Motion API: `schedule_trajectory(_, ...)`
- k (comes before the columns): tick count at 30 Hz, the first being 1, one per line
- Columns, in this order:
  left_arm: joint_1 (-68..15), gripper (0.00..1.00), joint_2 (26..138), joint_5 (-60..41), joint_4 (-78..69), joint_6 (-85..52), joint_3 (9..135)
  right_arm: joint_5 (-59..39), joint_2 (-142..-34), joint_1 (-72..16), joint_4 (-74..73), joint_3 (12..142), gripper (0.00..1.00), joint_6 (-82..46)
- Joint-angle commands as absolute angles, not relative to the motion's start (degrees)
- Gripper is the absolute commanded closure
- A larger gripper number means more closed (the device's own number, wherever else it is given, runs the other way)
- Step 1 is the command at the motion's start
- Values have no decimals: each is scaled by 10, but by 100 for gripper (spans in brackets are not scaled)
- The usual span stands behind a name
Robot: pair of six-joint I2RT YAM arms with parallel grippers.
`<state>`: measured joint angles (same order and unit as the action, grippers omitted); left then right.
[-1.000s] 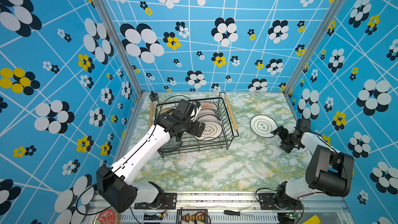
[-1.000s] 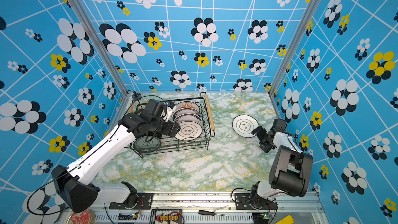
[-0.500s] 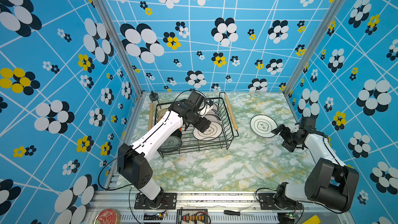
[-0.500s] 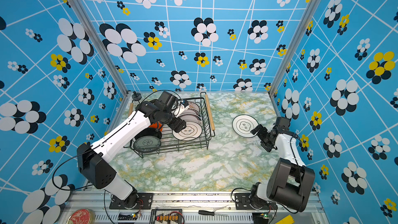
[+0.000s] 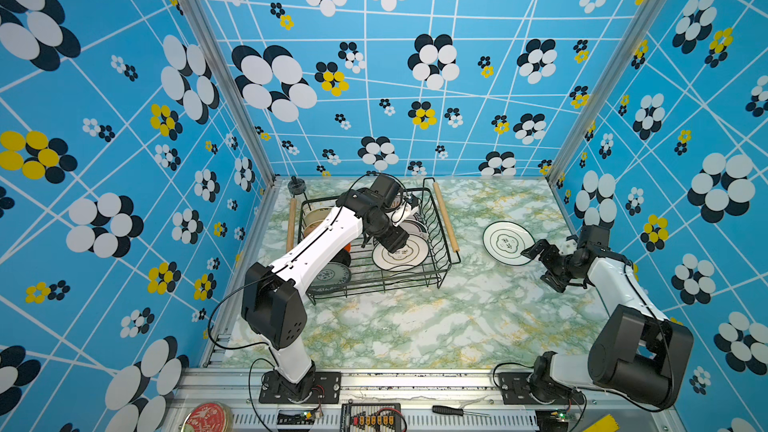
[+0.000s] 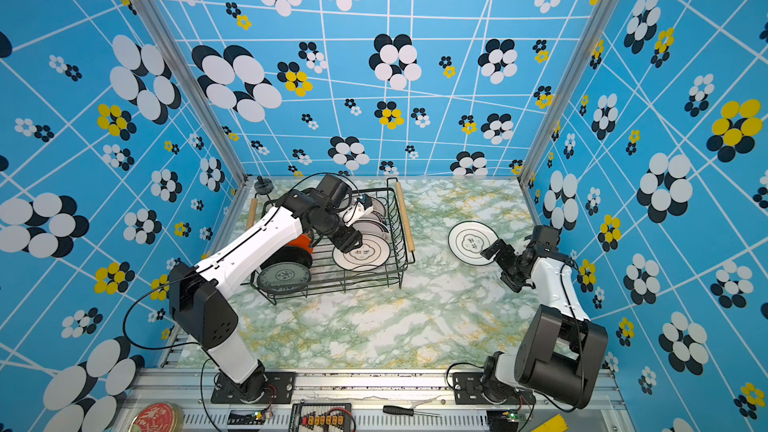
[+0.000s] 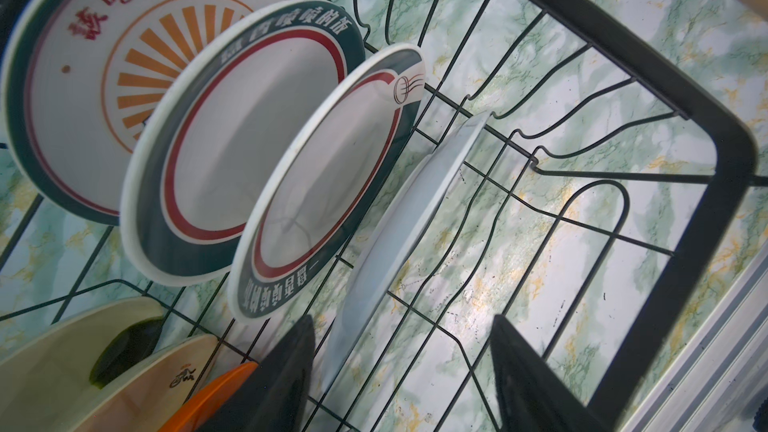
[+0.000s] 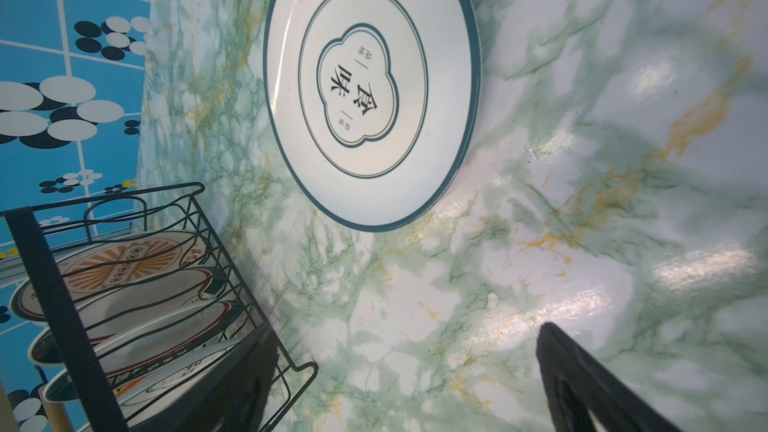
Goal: Unload the plates from the dish rack
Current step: 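Lower the left gripper onto the next white green-rimmed plate and grasp it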
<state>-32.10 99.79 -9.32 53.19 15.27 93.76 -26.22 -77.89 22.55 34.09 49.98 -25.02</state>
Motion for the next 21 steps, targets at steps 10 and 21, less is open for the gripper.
schedule_trajectory(10, -301, 44, 1059, -112, 535, 172, 978, -280, -781, 229, 341, 500, 1, -240)
schedule_trajectory(21, -300, 68, 1082, -95, 543, 182, 975, -288, -781, 229, 336, 499, 1, -240)
